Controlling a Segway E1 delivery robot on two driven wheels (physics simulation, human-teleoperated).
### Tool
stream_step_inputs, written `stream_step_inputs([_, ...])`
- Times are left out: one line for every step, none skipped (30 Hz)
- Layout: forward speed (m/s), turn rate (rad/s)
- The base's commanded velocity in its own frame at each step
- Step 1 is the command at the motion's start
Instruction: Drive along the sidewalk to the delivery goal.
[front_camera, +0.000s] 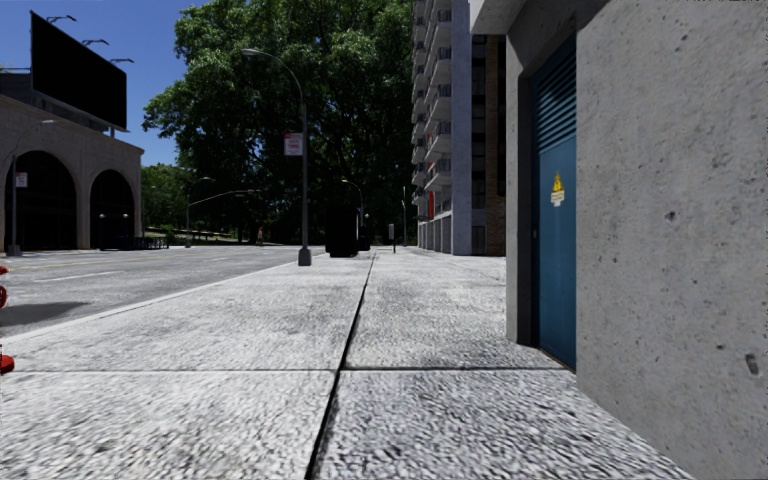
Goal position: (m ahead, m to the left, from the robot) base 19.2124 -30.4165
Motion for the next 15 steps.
stream_step_inputs([2.0, 0.0])
stream_step_inputs([2.0, 0.0])
stream_step_inputs([2.0, 0.0])
stream_step_inputs([2.0, 0.0])
stream_step_inputs([2.0, 0.0])
stream_step_inputs([2.0, 0.0])
stream_step_inputs([2.0, 0.0])
stream_step_inputs([2.0, 0.0])
stream_step_inputs([2.0, 0.0])
stream_step_inputs([2.0, 0.0])
stream_step_inputs([2.0, 0.0])
stream_step_inputs([2.0, 0.0])
stream_step_inputs([2.0, 0.0])
stream_step_inputs([2.0, 0.0])
stream_step_inputs([2.0, 0.0])
